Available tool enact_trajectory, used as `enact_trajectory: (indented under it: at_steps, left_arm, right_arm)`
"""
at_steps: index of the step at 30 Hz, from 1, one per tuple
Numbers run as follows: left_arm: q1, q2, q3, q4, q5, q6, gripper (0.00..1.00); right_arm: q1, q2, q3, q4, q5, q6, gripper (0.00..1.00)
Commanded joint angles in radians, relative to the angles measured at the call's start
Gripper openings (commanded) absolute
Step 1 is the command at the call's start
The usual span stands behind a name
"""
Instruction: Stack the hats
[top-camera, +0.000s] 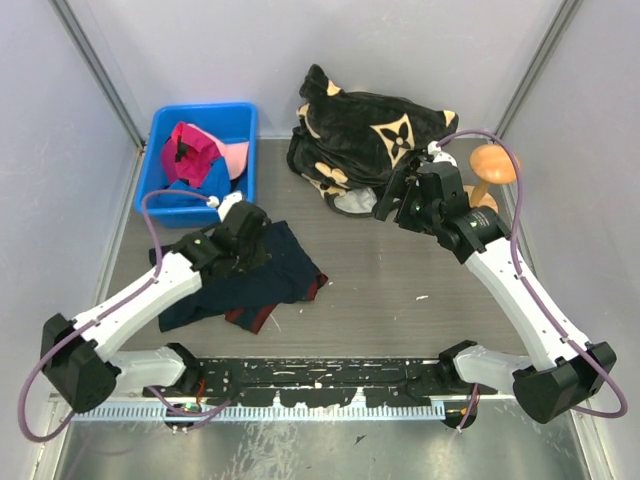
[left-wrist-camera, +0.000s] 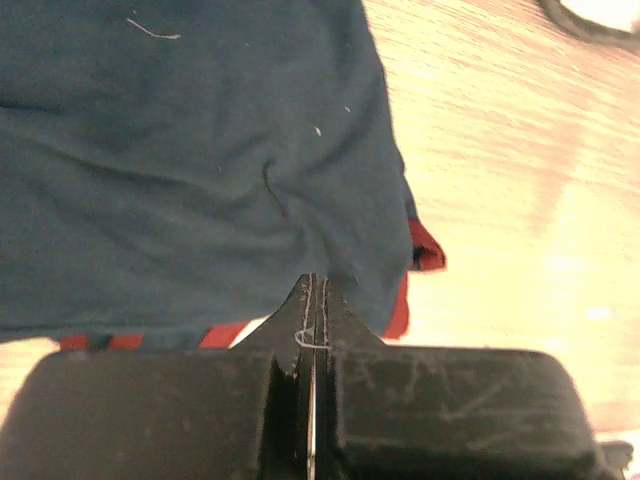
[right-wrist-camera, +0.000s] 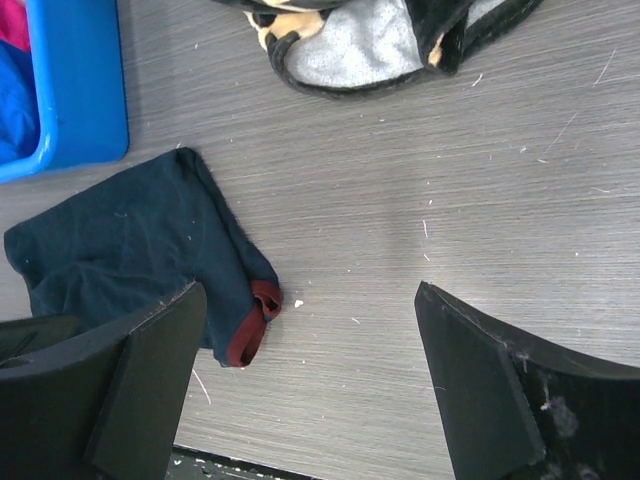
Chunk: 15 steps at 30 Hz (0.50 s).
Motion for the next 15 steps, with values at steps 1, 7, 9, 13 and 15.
enact_trajectory:
  at_steps: [1, 7, 9, 13, 15]
  left_arm:
    - [-0.025, 0.117, -0.128, 0.283, -0.151, -0.066, 0.0]
    - [-0.146, 0.352, -0.059, 0.508, -0.295, -0.065, 0.0]
    - [-0.157, 0.434, 0.003, 0.455, -0.302, -0.125, 0.0]
    - [-0.172, 0.537, 0.067, 0.327, -0.34, -0.23, 0.0]
    - [-0.171, 0.532, 0.04, 0.287, -0.38, -0.288, 0.0]
  right_arm:
    - [-0.003, -0.027, 0.0, 0.055, -0.033, -0.015, 0.92]
    - [-0.006, -0.048, 0.006, 0.043, -0.034, -0.03, 0.92]
    - [-0.007, -0.052, 0.005, 0.036, -0.035, -0.033, 0.92]
    - [-0.011, -0.063, 0.003, 0.03, -0.036, -0.041, 0.92]
    - [-0.014, -0.071, 0.003, 0.026, -0.036, -0.051, 0.92]
